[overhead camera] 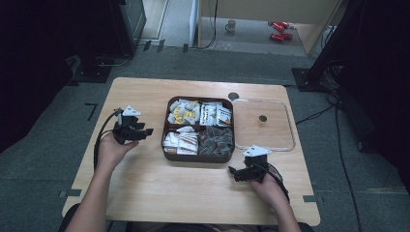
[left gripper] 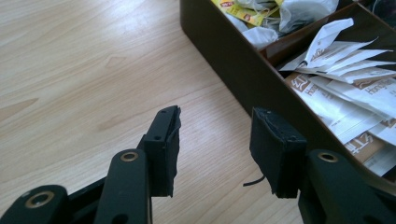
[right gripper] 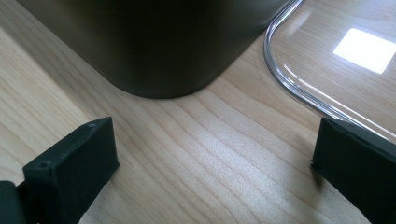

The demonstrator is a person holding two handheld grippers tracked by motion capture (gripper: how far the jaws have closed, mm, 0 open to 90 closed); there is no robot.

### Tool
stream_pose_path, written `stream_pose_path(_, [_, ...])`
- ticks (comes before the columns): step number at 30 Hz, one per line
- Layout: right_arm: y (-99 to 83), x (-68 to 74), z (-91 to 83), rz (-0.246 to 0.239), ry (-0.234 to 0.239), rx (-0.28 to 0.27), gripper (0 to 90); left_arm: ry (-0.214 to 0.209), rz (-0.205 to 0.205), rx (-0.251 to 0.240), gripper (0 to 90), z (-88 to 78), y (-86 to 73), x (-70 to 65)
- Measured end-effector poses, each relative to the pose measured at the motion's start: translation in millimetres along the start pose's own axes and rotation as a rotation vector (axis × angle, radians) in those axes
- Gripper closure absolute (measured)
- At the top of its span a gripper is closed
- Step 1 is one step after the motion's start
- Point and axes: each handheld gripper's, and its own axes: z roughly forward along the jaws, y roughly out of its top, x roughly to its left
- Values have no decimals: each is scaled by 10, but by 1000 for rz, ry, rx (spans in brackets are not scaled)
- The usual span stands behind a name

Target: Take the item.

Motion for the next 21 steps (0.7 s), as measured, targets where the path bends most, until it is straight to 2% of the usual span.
stream_pose_path(12, [10,16,11,13,-12,-1,0,-34,18,-18,550,-8,95,-85])
stream_pose_path(21, [5,33,7,25,-24,-4,0,-63,56,-30,560,23,210,-195])
